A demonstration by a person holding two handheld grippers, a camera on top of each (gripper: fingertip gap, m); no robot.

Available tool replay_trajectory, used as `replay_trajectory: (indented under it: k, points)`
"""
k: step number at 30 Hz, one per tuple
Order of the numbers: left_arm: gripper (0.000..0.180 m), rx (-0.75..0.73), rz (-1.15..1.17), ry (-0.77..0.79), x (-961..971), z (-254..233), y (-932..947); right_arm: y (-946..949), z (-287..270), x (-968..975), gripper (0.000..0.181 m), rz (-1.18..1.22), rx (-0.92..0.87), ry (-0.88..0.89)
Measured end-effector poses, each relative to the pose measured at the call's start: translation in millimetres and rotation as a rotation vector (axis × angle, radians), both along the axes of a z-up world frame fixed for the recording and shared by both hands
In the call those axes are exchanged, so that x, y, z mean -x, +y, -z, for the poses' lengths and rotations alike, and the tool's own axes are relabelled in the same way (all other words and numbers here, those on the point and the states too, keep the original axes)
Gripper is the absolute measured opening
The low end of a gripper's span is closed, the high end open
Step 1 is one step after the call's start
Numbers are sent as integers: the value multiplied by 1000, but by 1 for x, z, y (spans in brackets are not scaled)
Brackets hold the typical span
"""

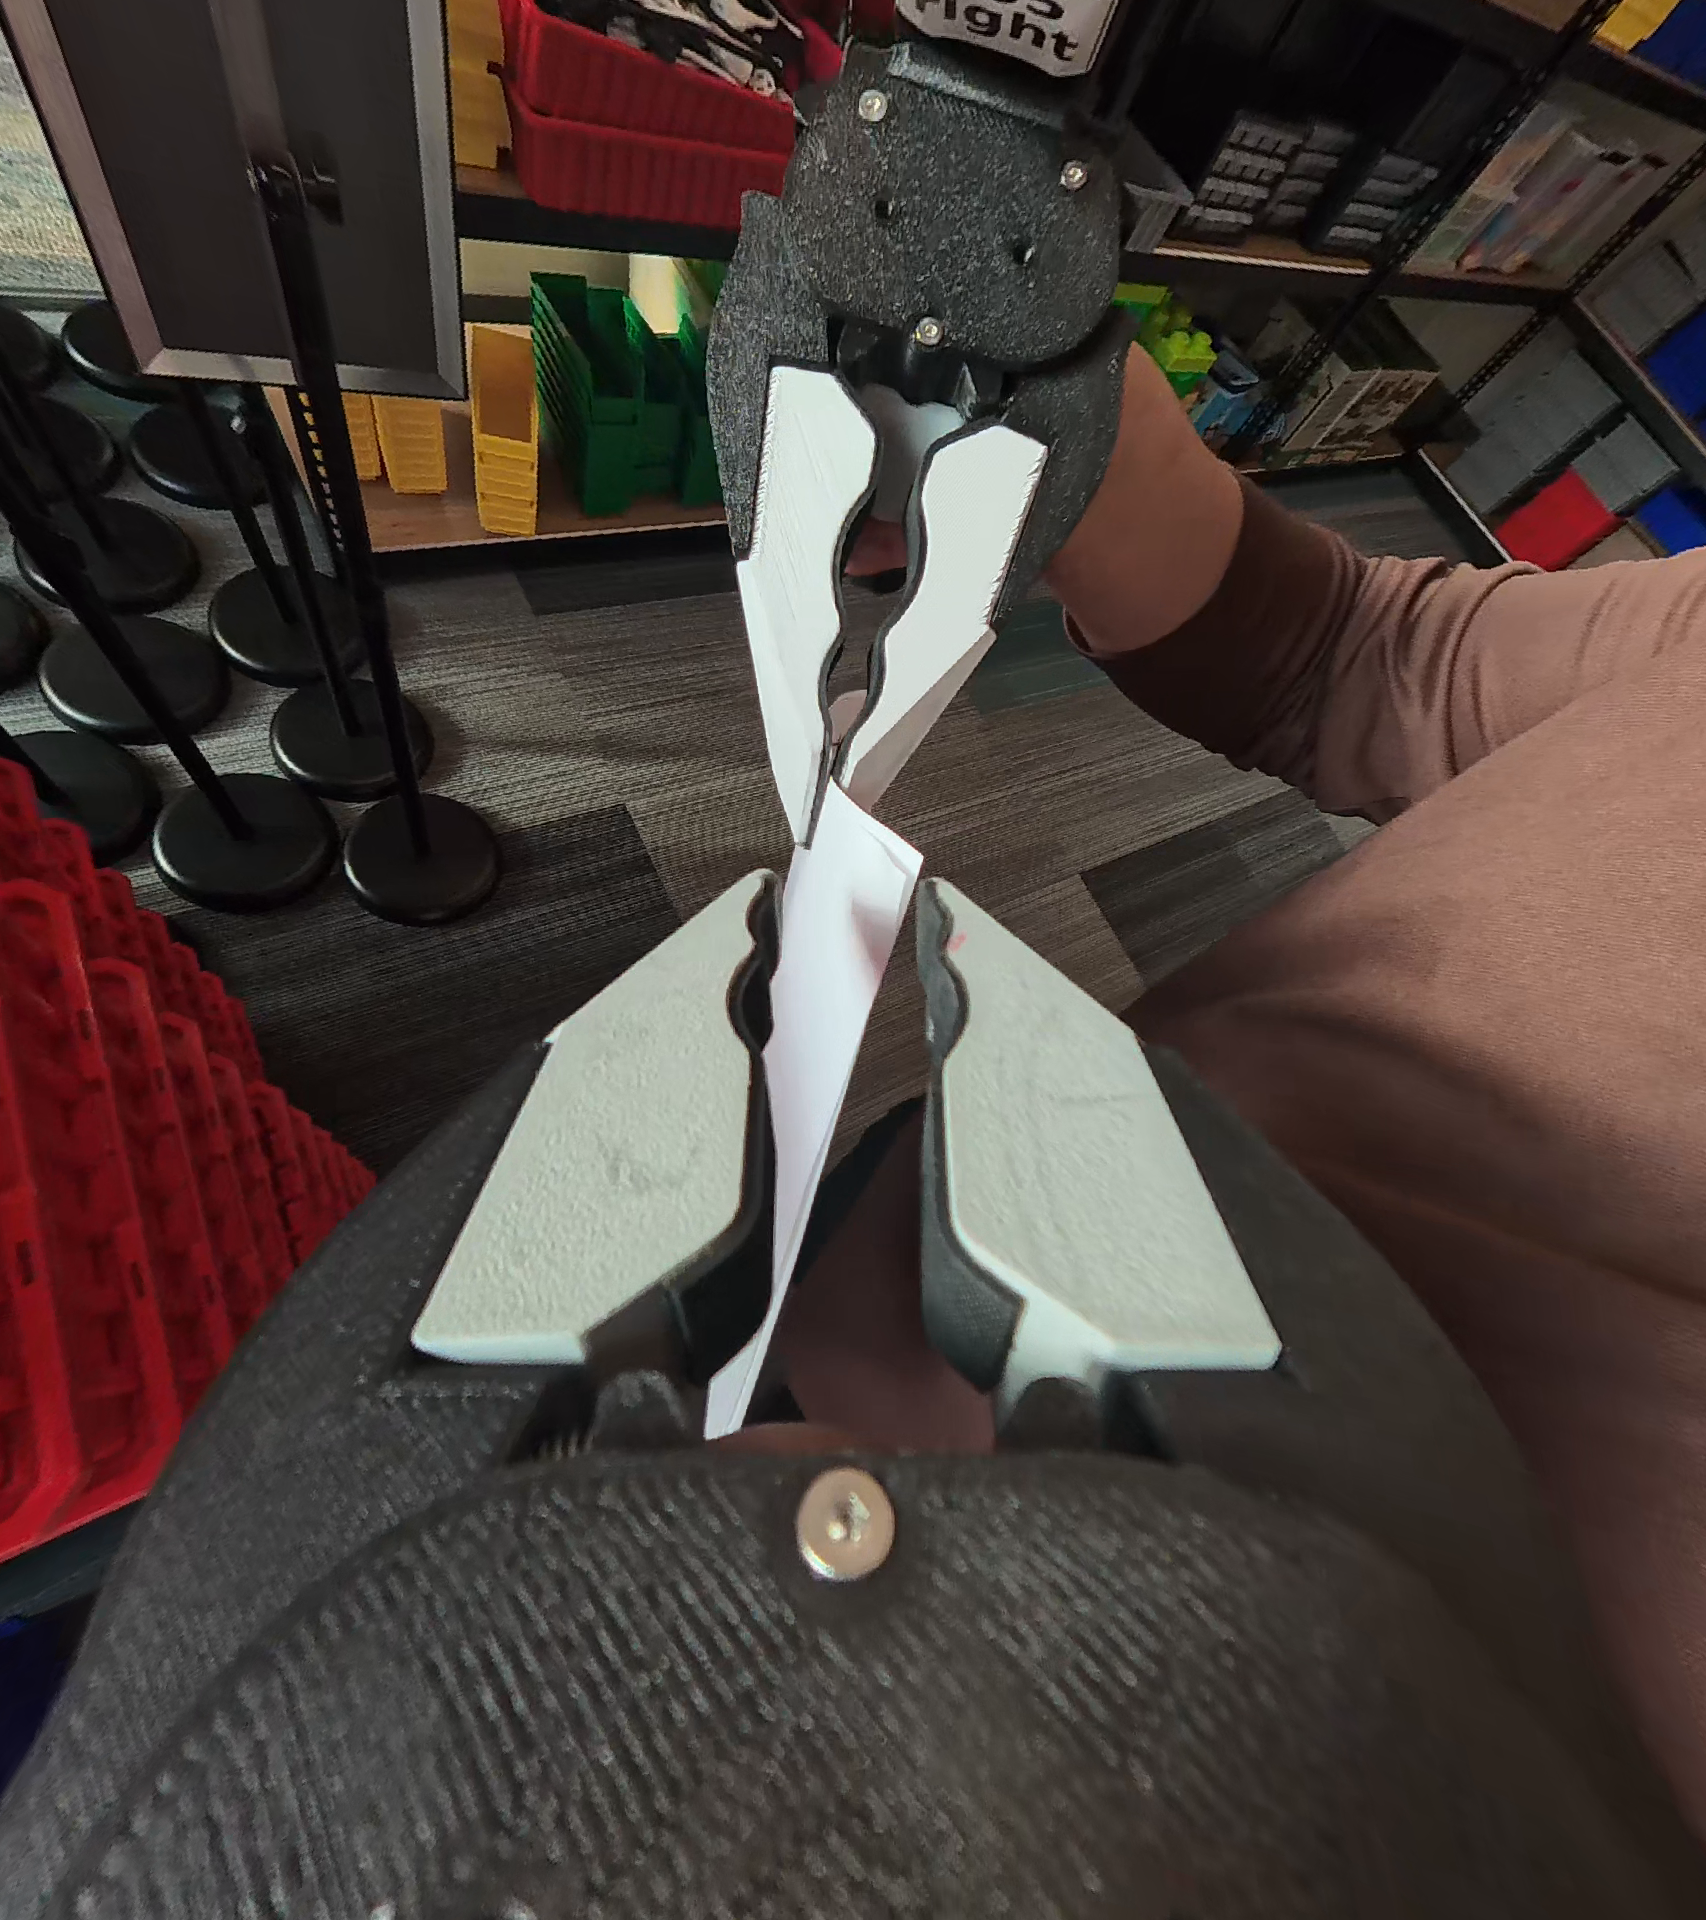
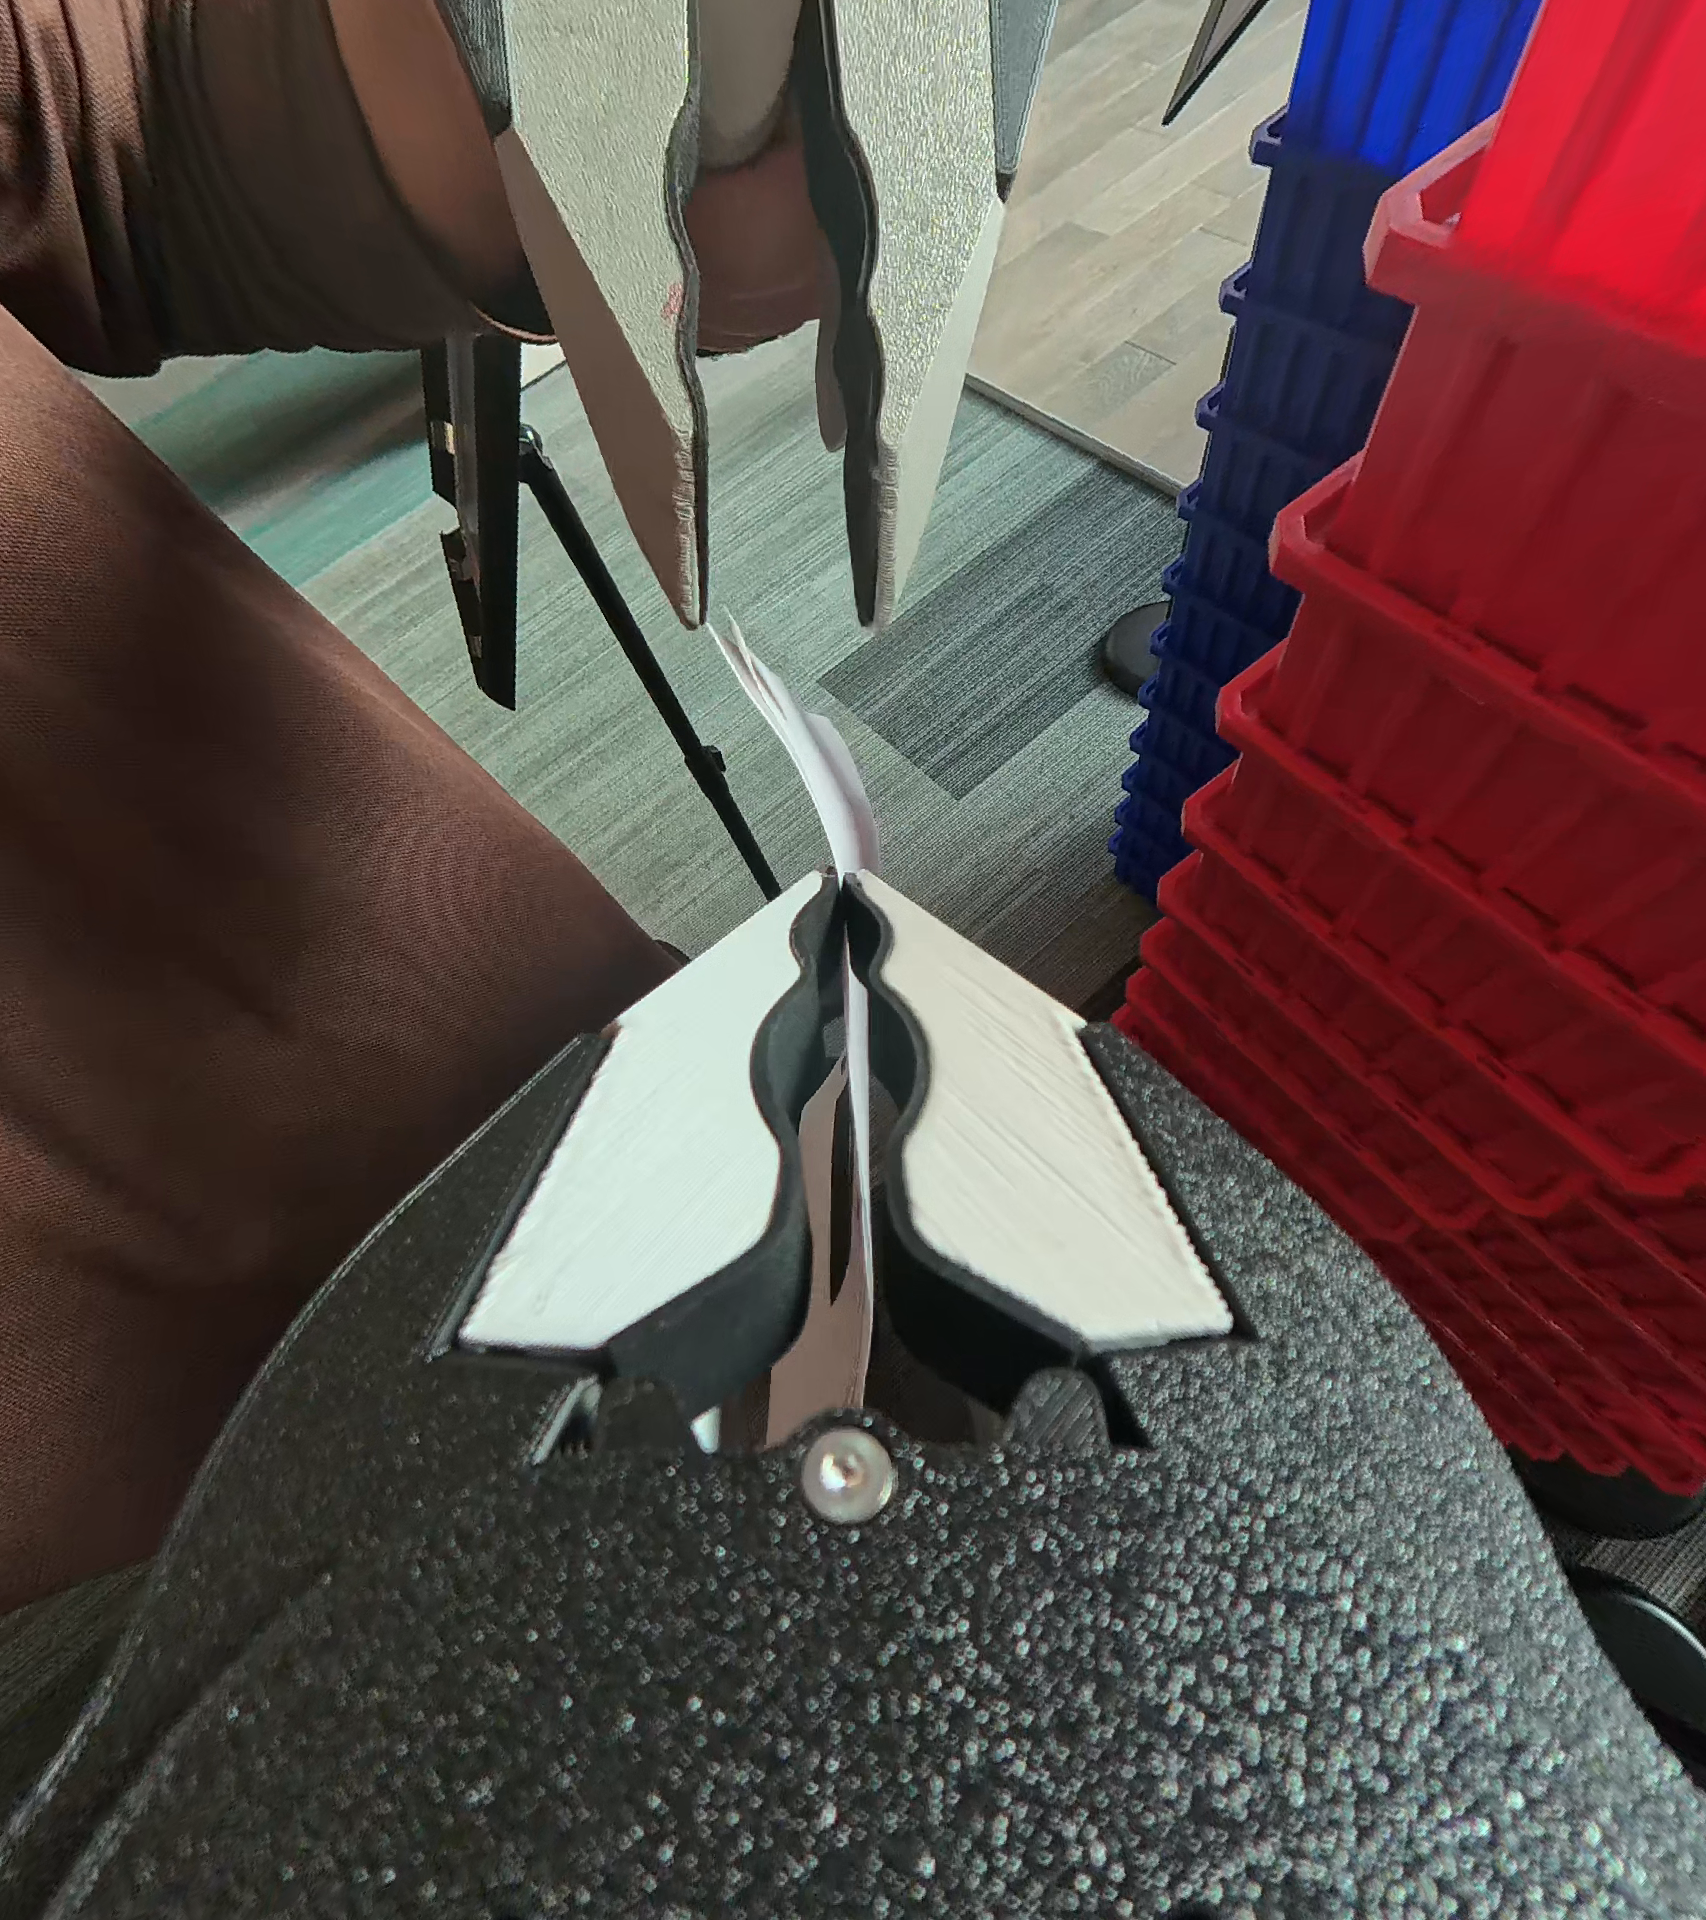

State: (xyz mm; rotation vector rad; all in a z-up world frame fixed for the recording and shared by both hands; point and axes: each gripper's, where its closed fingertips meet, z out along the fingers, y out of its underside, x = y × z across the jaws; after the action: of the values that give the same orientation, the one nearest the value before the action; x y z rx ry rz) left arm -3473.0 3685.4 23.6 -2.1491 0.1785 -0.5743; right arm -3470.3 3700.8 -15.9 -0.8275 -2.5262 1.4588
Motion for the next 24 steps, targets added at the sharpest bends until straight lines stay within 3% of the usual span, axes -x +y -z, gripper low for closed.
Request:
replay_trajectory:
  k: [24]
  points:
    - [25, -15, -48, 23, 2, 0, -1, -4, -1, -3, 0, -4, 3, -2]
